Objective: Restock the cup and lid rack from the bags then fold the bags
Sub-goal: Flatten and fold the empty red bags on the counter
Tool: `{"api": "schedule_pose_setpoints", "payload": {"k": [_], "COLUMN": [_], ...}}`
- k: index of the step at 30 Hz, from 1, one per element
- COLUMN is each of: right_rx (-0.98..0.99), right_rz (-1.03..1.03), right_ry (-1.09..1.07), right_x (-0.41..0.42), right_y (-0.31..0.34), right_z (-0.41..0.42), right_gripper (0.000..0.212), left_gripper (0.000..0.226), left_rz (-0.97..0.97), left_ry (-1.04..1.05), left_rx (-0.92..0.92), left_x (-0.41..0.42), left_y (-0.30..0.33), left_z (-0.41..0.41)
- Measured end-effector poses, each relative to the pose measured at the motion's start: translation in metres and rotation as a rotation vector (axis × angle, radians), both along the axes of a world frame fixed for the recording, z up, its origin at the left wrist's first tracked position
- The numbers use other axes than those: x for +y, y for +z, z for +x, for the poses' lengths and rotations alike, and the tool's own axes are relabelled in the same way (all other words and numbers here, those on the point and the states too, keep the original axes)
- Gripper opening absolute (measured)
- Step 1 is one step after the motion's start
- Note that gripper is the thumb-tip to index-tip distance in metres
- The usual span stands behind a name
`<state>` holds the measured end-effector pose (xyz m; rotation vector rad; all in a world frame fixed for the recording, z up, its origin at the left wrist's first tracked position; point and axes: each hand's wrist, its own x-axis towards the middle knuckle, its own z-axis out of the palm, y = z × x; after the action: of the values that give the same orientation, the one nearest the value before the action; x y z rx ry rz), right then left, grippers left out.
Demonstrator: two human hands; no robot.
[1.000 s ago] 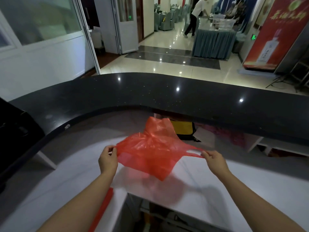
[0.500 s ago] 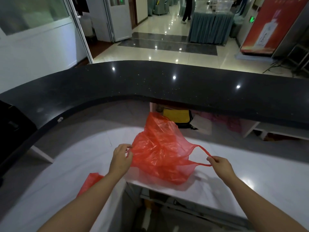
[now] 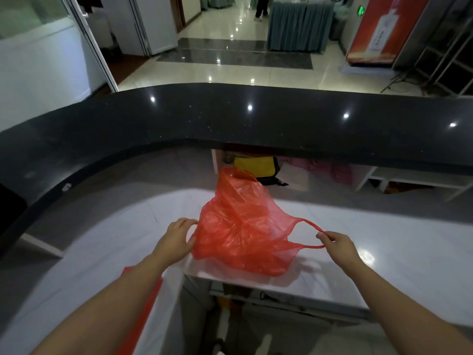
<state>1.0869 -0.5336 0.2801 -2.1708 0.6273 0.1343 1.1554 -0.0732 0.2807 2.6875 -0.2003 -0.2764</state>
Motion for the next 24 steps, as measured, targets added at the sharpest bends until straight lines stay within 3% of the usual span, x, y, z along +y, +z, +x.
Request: {"api": "schedule_pose_setpoints", "payload": {"k": [3, 7, 9, 14, 20, 24], "right_rx": [-0.003, 0.014, 0.009, 0.010, 0.017, 0.000], "right_rz": [0.003, -0.005, 0.006, 0.033, 0.024, 0.025], "right_ry": [0.007, 0.027, 0.023, 0.019, 0.016, 0.019], "right_x": [0.000, 0.002, 0.003, 0.005, 0.003, 0.002], "right_y": [0.000, 0.001, 0.002, 0.003, 0.005, 0.007], "right_z": [-0.001, 0.001, 0.003, 0.003, 0.003, 0.005], "right_gripper": [0.021, 0.023, 0.023, 0.021, 0.023, 0.020], "left_gripper": [0.034, 0.050, 0.047, 0.013, 0.017, 0.015], "left_rz": [-0.092, -0.197, -0.240, -0.499, -0.895, -1.000], "left_ry": [0.120, 0.166, 0.212, 0.382, 0.755, 0.821], "left_rx": [0.015, 0.123, 0.133, 0.200, 0.385, 0.485], "left_x": [0.006, 0.005, 0.004, -0.008, -0.018, -0.020], "left_y": [0.001, 0.005, 0.002, -0.006, 0.002, 0.007], "left_z": [-0.005, -0.009, -0.010, -0.005, 0.010, 0.020]}}
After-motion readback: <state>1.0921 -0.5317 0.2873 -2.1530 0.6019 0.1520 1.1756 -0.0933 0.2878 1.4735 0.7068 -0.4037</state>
